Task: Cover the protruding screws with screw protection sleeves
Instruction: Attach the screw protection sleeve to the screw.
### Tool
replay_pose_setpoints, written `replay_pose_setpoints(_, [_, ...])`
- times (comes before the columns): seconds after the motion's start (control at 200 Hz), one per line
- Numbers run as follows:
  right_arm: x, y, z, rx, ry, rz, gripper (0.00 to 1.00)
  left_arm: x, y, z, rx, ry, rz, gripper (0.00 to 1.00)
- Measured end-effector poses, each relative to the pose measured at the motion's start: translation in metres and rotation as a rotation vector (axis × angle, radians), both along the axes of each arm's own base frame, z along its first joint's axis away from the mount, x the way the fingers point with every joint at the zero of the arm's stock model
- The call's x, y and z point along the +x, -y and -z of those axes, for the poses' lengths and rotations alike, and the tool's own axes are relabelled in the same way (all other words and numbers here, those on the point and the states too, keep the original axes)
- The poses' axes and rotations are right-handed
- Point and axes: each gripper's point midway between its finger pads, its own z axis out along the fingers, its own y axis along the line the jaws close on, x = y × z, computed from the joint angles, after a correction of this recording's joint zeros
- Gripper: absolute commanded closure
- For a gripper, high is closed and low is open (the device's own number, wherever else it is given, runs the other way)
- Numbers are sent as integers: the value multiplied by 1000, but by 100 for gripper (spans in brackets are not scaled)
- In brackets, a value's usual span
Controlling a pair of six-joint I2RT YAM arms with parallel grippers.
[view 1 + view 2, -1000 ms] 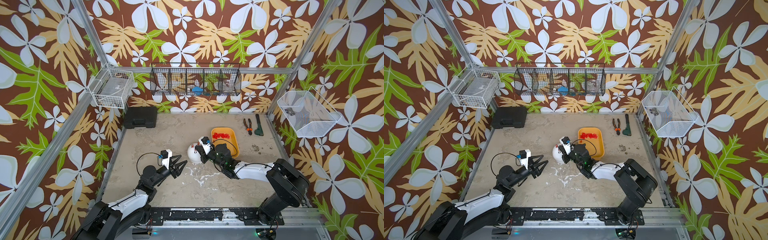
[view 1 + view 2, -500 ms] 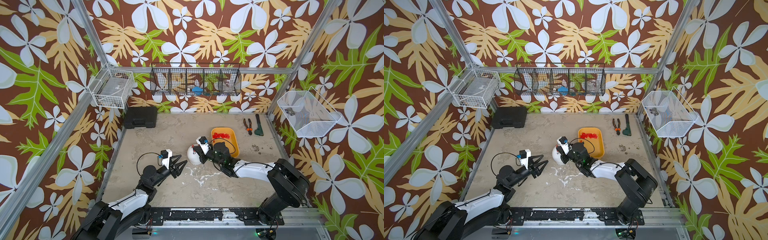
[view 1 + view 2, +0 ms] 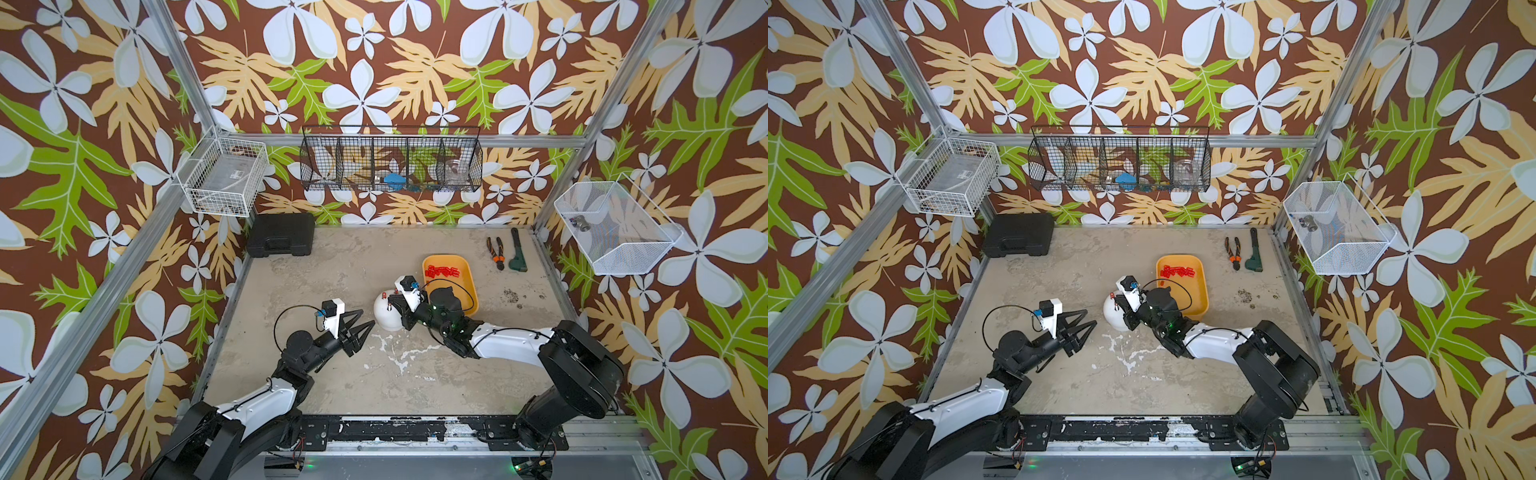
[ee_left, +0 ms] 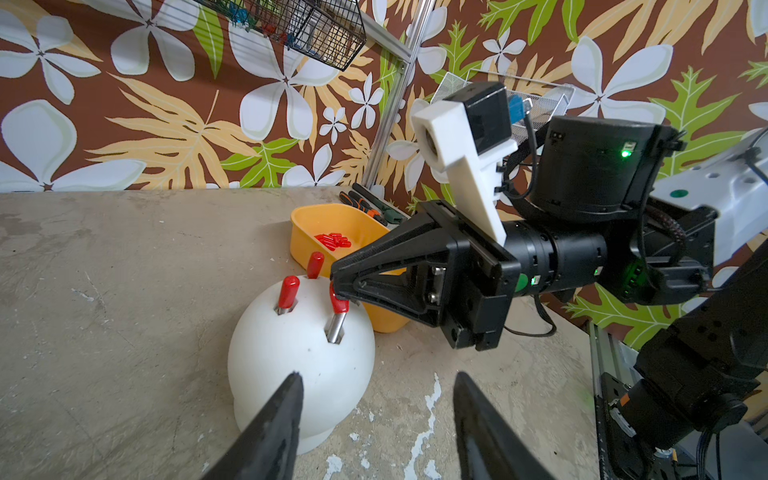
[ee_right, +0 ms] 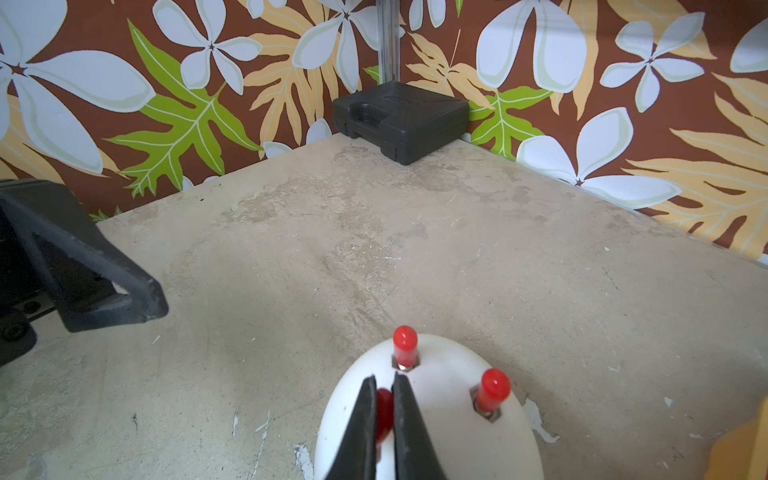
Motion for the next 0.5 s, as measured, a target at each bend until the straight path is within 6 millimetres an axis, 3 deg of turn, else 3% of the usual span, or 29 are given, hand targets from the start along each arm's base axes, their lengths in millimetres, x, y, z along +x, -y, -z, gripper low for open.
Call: replay_pose_setpoints(0.5, [-7, 2, -1, 10, -8, -20, 85, 1, 0, 5, 9, -21, -3, 41])
